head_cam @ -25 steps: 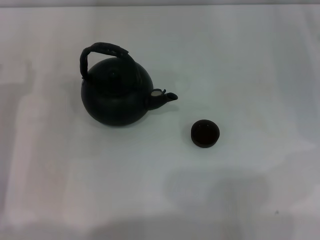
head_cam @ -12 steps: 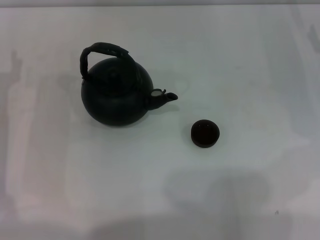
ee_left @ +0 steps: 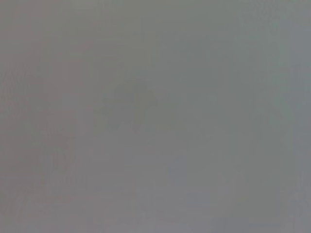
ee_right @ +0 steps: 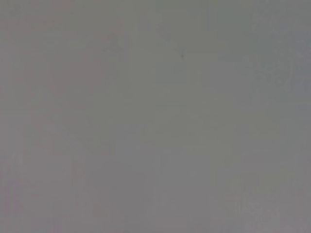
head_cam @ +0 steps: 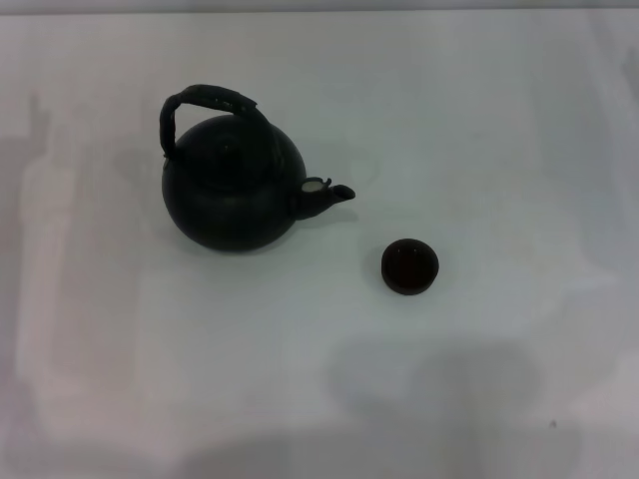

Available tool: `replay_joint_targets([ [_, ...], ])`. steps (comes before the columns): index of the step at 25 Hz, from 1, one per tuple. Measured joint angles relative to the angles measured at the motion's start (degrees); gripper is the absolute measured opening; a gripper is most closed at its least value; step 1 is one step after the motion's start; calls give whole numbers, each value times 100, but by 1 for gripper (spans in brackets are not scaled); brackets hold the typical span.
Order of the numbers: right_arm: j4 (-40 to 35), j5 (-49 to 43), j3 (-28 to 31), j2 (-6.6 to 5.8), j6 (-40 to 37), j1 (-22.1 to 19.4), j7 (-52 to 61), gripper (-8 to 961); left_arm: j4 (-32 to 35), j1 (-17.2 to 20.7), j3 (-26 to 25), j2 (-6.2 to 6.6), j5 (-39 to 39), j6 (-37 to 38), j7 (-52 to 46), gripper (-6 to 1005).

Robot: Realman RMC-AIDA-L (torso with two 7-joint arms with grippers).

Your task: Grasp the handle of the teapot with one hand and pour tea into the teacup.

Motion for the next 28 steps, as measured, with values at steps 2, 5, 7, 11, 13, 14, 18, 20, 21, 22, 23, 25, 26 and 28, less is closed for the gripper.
replay_joint_targets([
  [2, 1, 3, 0, -1, -5, -19, 0, 847, 0, -38, 0, 5, 0, -37, 7, 772],
  [5, 0, 5, 0, -8, -62, -12, 0, 847, 0, -88, -6, 16, -2, -182, 8, 772],
  [7, -5, 5, 0, -8, -137, 6, 0, 847, 0, -114, -73, 20, -14, -300, 8, 773],
  [11, -8, 3, -1, -6, -273, 55, 0, 846, 21, -127, -245, 7, -40, -430, 8, 773],
  [13, -9, 2, -1, -5, -294, 64, 0, 846, 43, -120, -249, 6, -40, -428, 8, 773],
  [14, -11, 3, -1, -5, -295, 69, 0, 846, 46, -116, -249, 6, -40, -427, 8, 773],
  [18, -13, 24, -1, -2, -281, 112, 15, 847, 38, -124, -252, 14, -38, -427, 9, 774],
  [20, -12, 25, -1, -1, -284, 124, 7, 847, 50, -127, -252, 14, -21, -427, 10, 774],
  [21, -13, 26, -1, 2, -289, 134, 1, 847, 52, -127, -253, 13, -23, -426, 10, 774],
  [22, -13, 26, -1, 4, -294, 140, 0, 847, 54, -126, -252, 10, -30, -421, 10, 774],
  [23, -13, 27, -1, 7, -295, 144, 0, 847, 57, -122, -252, 6, -36, -414, 10, 774],
  [25, -12, 28, -1, 8, -297, 147, 0, 847, 69, -104, -263, 0, -51, -399, 10, 774],
  [26, -12, 29, -1, 9, -297, 148, 2, 847, 71, -97, -276, 0, -56, -397, 9, 774],
  [28, -11, 31, 2, 9, -297, 152, 16, 847, 71, -92, -295, 1, -62, -395, 8, 774],
])
